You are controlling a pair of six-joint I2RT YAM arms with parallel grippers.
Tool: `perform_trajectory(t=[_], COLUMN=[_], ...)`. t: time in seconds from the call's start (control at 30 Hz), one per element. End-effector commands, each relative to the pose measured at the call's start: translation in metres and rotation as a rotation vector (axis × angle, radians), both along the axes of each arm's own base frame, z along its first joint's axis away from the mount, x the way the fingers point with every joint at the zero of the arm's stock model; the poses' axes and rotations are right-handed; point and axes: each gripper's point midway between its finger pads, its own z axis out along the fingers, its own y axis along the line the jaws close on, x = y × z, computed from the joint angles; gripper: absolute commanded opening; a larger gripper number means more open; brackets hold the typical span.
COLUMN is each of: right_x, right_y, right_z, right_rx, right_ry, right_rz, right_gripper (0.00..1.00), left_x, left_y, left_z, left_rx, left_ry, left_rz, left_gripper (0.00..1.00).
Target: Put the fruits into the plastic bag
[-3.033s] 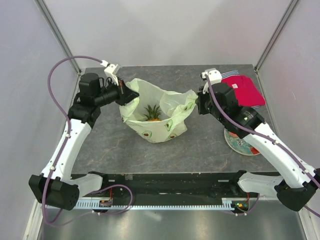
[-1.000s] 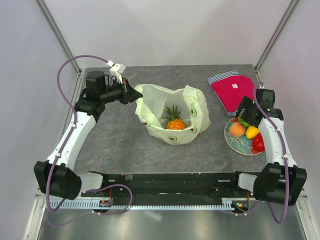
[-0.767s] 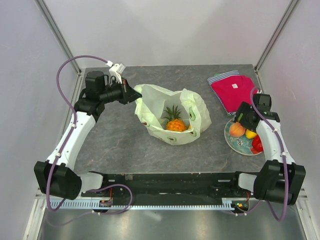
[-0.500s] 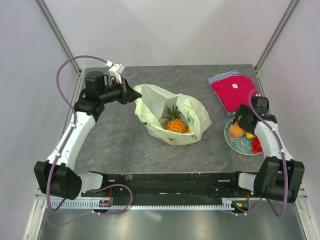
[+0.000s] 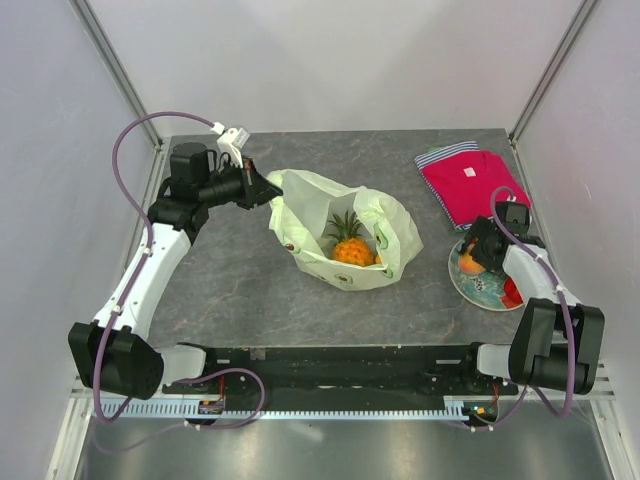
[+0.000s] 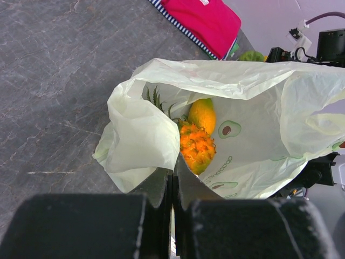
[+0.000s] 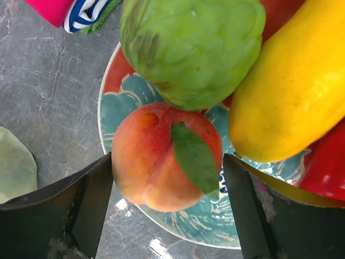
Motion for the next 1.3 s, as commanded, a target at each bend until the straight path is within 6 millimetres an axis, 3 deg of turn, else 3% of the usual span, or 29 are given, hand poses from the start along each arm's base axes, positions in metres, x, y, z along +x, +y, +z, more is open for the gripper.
perform_trajectory(t=[0.0, 0.2, 0.3, 0.63, 0.77, 0.8, 0.87, 1.03, 1.1, 1.13, 1.27], right_x=[0.01, 0.007, 0.002, -0.011, -0.008, -0.006, 0.004, 0.015, 0.006, 0.002, -0.024], right_y=[-0.003, 0.0, 0.0, 0.013, 0.041, 0.058, 0.072, 0.12, 0.141, 0.151, 0.188], right_z=[-0.003, 0.002, 0.01, 0.057, 0.084, 0.102, 0.132, 0.248, 0.286, 0.316, 0.38], right_rx=[-0.011, -0.01, -0.02, -0.034, 0.045, 0.107, 0.148, 0.255, 0.267, 0.281, 0.339], right_ry=[-0.031, -0.041, -0.044, -0.116, -0.266, -0.341, -0.462, -0.853, -0.98, -1.088, -1.321], right_rz=[-0.024, -0.01, -0.003, 0.141, 0.275, 0.326, 0.382, 0.566, 0.645, 0.69, 0.829], right_gripper=[0.87, 0.6, 0.52, 0.41, 0.37, 0.34, 0.32, 0.26, 0.26, 0.26, 0.24], left_x=[0.003, 0.003, 0.002, 0.001, 0.001, 0.001, 0.0, -0.002, -0.002, -0.002, -0.003], left_y=[0.004, 0.005, 0.005, 0.003, 0.003, 0.003, 0.003, 0.001, 0.001, 0.001, 0.0], left_z=[0.003, 0.003, 0.004, 0.006, 0.006, 0.006, 0.007, 0.009, 0.01, 0.009, 0.009], left_rx=[0.019, 0.018, 0.017, 0.009, 0.007, 0.007, 0.004, -0.004, -0.003, -0.003, -0.006], left_ry=[-0.041, -0.041, -0.043, -0.044, -0.046, -0.045, -0.046, -0.055, -0.06, -0.056, -0.056], left_rz=[0.001, 0.001, 0.001, -0.012, -0.012, -0.013, -0.015, -0.033, -0.032, -0.03, -0.037], left_gripper=[0.02, 0.01, 0.02, 0.02, 0.02, 0.02, 0.02, 0.02, 0.02, 0.01, 0.01])
